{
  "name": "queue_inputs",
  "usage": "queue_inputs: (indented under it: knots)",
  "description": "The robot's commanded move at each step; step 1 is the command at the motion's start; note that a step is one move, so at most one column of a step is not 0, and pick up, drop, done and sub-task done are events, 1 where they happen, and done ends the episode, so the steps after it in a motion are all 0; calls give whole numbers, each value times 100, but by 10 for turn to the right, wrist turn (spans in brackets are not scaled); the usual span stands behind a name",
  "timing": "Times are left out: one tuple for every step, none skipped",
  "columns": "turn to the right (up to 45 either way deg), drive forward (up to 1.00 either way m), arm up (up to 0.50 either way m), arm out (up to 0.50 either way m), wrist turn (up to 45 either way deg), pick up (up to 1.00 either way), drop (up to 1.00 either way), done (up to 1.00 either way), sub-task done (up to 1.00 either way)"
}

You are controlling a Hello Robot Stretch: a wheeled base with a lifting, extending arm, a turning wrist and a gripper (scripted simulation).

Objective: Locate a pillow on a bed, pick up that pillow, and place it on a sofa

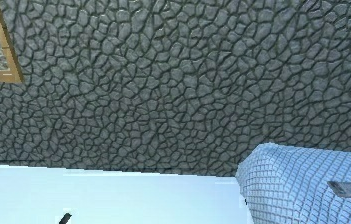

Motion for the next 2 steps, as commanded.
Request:
queue_inputs:
  knots:
    - [0, 0, 32, 0, 0, 0, 0, 0, 0]
    - [0, 0, 0, 0, -450, 0, 0, 0, 0]
